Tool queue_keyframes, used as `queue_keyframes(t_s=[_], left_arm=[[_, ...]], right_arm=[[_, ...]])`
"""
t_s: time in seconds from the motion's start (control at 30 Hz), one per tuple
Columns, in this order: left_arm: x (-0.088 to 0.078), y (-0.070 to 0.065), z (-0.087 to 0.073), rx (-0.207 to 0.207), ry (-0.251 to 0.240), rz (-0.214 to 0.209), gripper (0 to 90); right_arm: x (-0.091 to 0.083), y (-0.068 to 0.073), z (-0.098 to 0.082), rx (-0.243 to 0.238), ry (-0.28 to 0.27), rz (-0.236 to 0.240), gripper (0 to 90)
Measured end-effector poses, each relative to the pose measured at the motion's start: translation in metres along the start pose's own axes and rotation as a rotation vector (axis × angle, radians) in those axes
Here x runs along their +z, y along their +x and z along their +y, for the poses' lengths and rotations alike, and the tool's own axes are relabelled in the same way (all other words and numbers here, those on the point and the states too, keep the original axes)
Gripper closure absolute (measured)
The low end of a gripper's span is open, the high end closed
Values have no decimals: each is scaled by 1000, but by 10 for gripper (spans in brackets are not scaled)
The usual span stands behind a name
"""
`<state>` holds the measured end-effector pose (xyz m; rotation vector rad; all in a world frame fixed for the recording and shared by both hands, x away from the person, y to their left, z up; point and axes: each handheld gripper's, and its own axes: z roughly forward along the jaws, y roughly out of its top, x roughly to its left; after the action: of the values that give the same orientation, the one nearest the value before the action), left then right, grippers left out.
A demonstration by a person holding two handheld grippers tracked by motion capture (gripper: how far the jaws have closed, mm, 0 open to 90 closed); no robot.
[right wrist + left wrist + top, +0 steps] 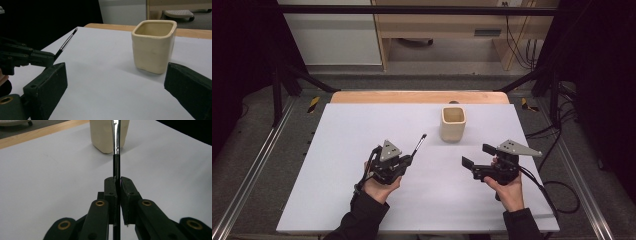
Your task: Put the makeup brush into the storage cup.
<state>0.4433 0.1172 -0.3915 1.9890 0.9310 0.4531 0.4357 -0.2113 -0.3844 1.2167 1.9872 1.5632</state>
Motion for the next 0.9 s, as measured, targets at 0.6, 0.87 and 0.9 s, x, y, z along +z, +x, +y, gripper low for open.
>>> queue_keyframes(t_s=[0.6, 0.87, 0.9], left_arm=[[1, -9, 10, -20, -57, 3, 839], [8, -17, 16, -25, -78, -5, 839], [8, -17, 16, -25, -78, -5, 839]], right_arm=[[14, 20, 17, 56, -46, 26, 70], [20, 25, 26, 71, -52, 47, 99], [20, 25, 26, 71, -52, 47, 99]])
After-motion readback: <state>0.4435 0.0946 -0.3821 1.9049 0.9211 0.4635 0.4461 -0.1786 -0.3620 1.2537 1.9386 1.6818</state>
